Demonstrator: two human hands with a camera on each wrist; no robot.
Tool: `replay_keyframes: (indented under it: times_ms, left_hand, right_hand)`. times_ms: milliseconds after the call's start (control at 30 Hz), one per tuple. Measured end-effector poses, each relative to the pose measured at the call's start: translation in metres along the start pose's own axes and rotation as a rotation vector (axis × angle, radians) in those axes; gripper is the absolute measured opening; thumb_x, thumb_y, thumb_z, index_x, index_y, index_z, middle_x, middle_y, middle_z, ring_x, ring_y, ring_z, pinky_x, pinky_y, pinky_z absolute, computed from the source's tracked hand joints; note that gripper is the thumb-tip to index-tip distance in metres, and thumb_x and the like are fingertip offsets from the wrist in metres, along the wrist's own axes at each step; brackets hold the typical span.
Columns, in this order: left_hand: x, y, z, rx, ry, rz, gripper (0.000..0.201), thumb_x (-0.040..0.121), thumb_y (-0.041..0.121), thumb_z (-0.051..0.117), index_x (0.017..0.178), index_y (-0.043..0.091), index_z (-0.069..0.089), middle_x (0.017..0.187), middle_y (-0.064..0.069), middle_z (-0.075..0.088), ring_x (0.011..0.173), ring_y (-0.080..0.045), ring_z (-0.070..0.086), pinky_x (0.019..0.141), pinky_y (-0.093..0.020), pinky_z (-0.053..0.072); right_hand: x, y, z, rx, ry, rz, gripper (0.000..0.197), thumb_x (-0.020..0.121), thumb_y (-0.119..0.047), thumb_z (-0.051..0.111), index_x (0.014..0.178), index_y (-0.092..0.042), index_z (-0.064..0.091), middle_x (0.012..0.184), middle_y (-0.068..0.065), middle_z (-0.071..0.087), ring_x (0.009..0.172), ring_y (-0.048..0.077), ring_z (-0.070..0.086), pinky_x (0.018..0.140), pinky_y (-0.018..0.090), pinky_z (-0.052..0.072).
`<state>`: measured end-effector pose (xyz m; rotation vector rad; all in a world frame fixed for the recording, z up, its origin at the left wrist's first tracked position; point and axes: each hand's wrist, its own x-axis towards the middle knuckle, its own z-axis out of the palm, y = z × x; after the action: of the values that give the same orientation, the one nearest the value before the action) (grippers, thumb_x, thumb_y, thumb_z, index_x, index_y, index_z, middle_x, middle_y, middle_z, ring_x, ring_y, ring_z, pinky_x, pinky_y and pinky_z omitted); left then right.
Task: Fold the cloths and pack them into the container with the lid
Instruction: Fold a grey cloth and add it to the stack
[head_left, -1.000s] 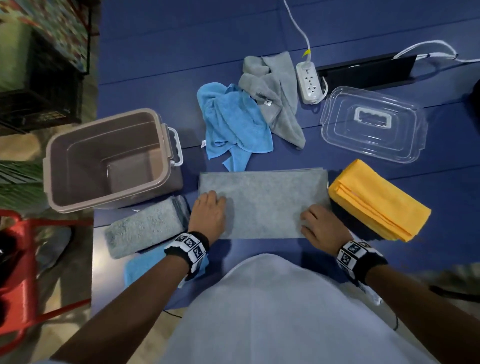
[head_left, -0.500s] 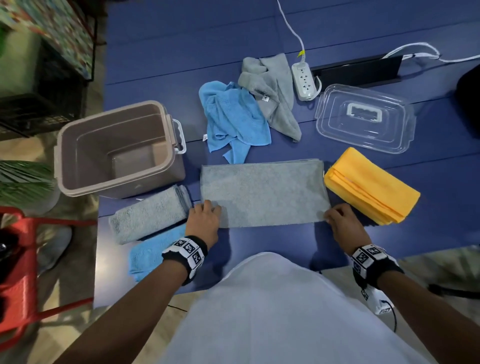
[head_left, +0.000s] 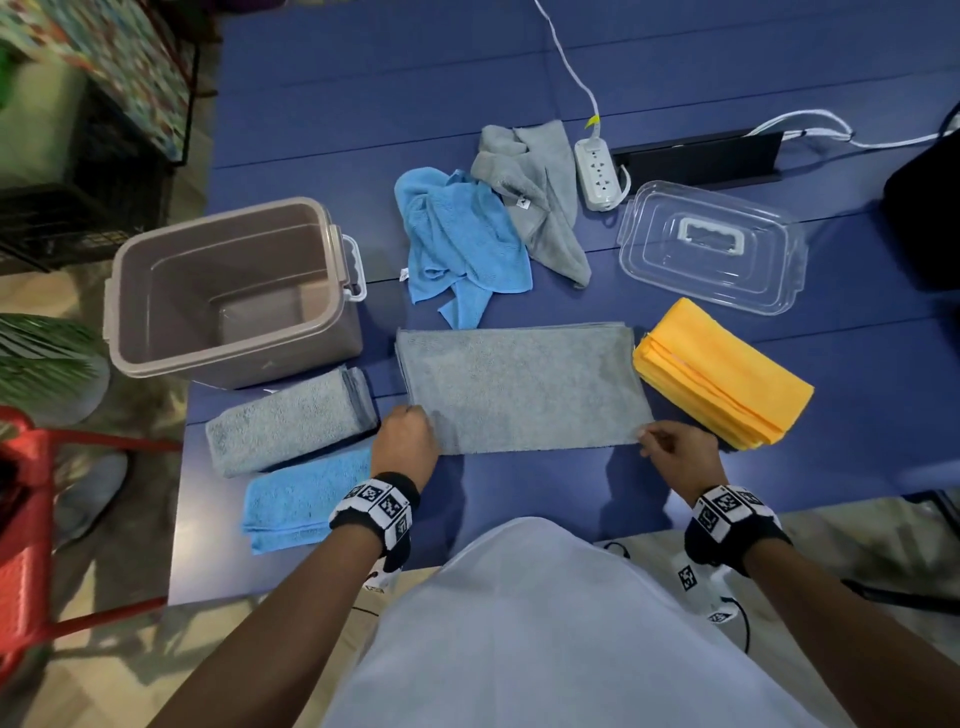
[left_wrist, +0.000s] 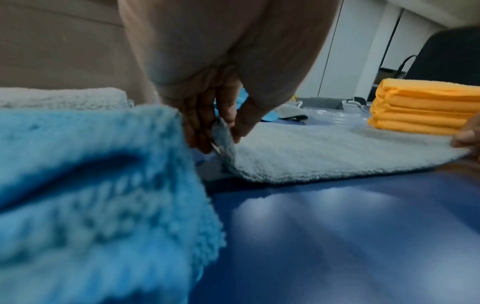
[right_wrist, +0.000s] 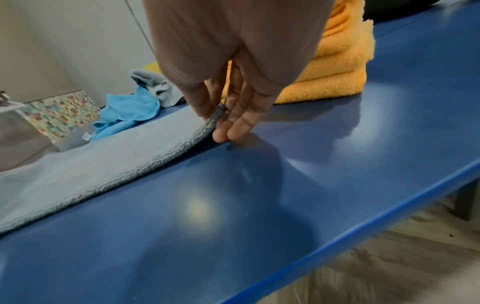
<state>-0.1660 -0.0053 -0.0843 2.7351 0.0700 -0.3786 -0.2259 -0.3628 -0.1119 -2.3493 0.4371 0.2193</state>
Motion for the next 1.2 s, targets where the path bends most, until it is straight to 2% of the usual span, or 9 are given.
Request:
replay_keyframes:
  times_ms: [100,267,400,533,700,867,1067,1133,1200]
  left_hand:
    - [-0.003,-0.003,-0.008,-0.212,0.051,-0.074,0.016,0.086,-0.006,0.048,0.092,0.002,0.061,0.091,-0.011,0.059,0.081,-0.029,0.058,0.071,-0.032,0.047]
    - [-0.021,-0.012,-0.009,-0.484,0.014,-0.2,0.022,0.084,-0.008,0.052,0.078,0.011,0.06,0.078,0.0,0.058,0.077,-0.025,0.062,0.071,-0.03,0.055]
    - [-0.03,-0.005,-0.014,-0.505,0.083,-0.142,0.017,0.083,-0.003,0.057,0.089,0.013,0.06,0.079,-0.001,0.059,0.067,-0.012,0.054,0.066,-0.02,0.041]
    - [-0.022,0.023,-0.024,-0.617,0.076,-0.026,0.026,0.082,0.001,0.064,0.098,0.02,0.057,0.079,0.011,0.057,0.063,0.003,0.051,0.067,-0.008,0.042]
    - [-0.008,0.061,-0.033,-0.666,0.009,0.058,0.026,0.075,0.002,0.07,0.092,0.02,0.06,0.073,0.007,0.054,0.058,0.0,0.047,0.064,-0.01,0.042]
    - [-0.005,0.071,-0.037,-0.669,-0.005,0.059,0.024,0.075,0.001,0.066,0.089,0.02,0.063,0.074,0.001,0.063,0.061,-0.006,0.054,0.062,-0.012,0.046]
    - [-0.004,0.07,-0.042,-0.789,-0.043,-0.046,0.012,0.078,0.017,0.066,0.086,0.026,0.064,0.074,-0.004,0.069,0.068,-0.024,0.068,0.07,-0.04,0.059]
    - [-0.004,0.071,-0.047,-0.786,-0.055,-0.021,0.019,0.077,0.023,0.074,0.094,0.027,0.066,0.074,-0.003,0.068,0.067,-0.021,0.067,0.067,-0.035,0.059]
    - [-0.004,0.073,-0.053,-0.773,-0.055,0.017,0.029,0.076,0.013,0.076,0.099,0.027,0.066,0.074,-0.004,0.065,0.064,-0.016,0.061,0.062,-0.027,0.056]
  right_hand:
    - [-0.002,0.0,-0.005,0.021,-0.028,0.001,0.013,0.091,-0.021,0.064,0.093,-0.01,0.072,0.068,0.002,0.071,0.073,0.018,0.067,0.076,0.029,0.05]
    - [-0.007,0.001,-0.011,0.007,0.001,-0.007,0.014,0.091,-0.019,0.064,0.097,-0.009,0.072,0.071,0.002,0.071,0.076,0.02,0.068,0.082,0.038,0.053]
    - [-0.01,-0.021,-0.007,-0.057,0.011,-0.244,0.01,0.09,-0.011,0.064,0.095,-0.006,0.071,0.089,0.01,0.07,0.079,0.025,0.066,0.074,0.036,0.054]
    - [0.0,-0.069,0.005,-0.017,-0.104,-0.484,0.011,0.091,-0.017,0.057,0.09,-0.008,0.064,0.085,0.003,0.062,0.078,0.019,0.059,0.071,0.033,0.049]
    - [0.003,-0.144,0.027,0.118,-0.3,-0.562,0.008,0.08,-0.009,0.065,0.083,-0.016,0.062,0.083,-0.009,0.062,0.077,0.003,0.056,0.075,0.014,0.042]
    - [0.005,-0.172,0.044,0.265,-0.324,-0.514,0.03,0.078,-0.007,0.064,0.101,-0.02,0.048,0.077,-0.01,0.057,0.071,0.007,0.054,0.072,0.019,0.046]
    - [0.008,-0.178,0.046,0.219,-0.345,-0.543,0.048,0.078,-0.007,0.064,0.121,-0.022,0.049,0.077,-0.009,0.058,0.074,0.005,0.056,0.077,0.022,0.049]
    - [0.01,-0.18,0.046,0.207,-0.366,-0.543,0.053,0.076,-0.01,0.065,0.123,-0.026,0.048,0.082,-0.009,0.059,0.078,0.006,0.058,0.079,0.022,0.049]
    - [0.01,-0.179,0.047,0.22,-0.386,-0.548,0.058,0.074,-0.012,0.068,0.126,-0.029,0.046,0.088,-0.008,0.059,0.083,0.007,0.059,0.082,0.02,0.048]
